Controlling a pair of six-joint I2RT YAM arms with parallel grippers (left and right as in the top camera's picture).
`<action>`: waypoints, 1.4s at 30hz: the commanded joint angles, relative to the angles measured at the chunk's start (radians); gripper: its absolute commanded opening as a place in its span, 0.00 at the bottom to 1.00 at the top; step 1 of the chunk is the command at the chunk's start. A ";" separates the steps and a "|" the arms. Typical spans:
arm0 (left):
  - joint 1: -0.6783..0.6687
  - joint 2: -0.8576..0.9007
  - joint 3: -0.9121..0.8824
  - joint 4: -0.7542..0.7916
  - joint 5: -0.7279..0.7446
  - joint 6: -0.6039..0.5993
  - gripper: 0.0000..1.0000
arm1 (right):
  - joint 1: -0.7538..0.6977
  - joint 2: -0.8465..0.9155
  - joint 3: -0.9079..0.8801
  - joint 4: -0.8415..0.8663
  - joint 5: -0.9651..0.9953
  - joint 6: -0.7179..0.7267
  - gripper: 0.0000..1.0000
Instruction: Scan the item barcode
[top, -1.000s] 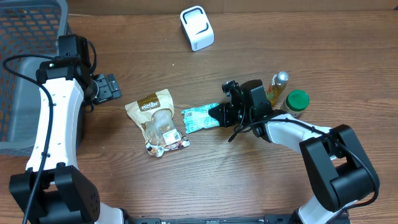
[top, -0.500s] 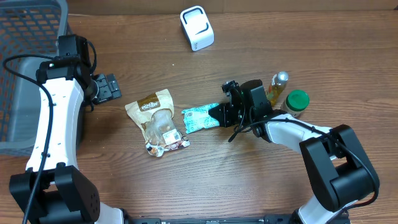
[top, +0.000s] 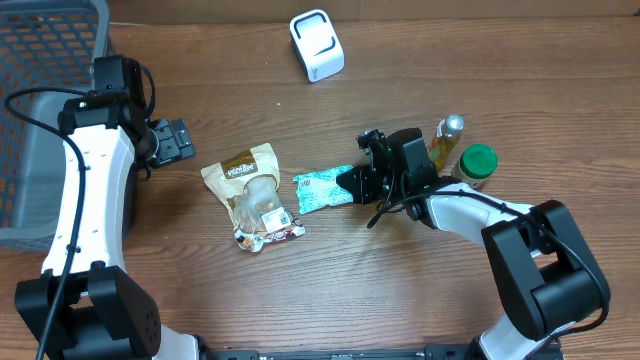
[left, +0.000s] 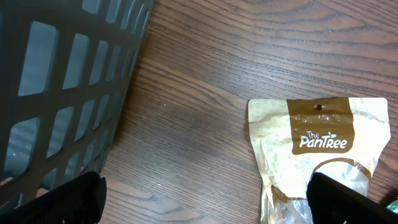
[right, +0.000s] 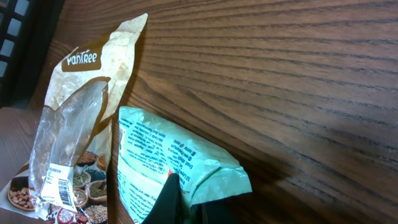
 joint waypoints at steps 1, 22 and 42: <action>0.002 -0.016 0.020 0.000 -0.012 0.011 1.00 | -0.002 -0.028 -0.001 0.005 0.010 -0.008 0.04; 0.002 -0.016 0.020 0.000 -0.012 0.011 1.00 | -0.001 -0.028 -0.001 -0.002 0.026 -0.008 0.04; 0.002 -0.016 0.020 0.000 -0.012 0.011 1.00 | -0.001 -0.028 0.000 -0.005 0.033 -0.007 0.04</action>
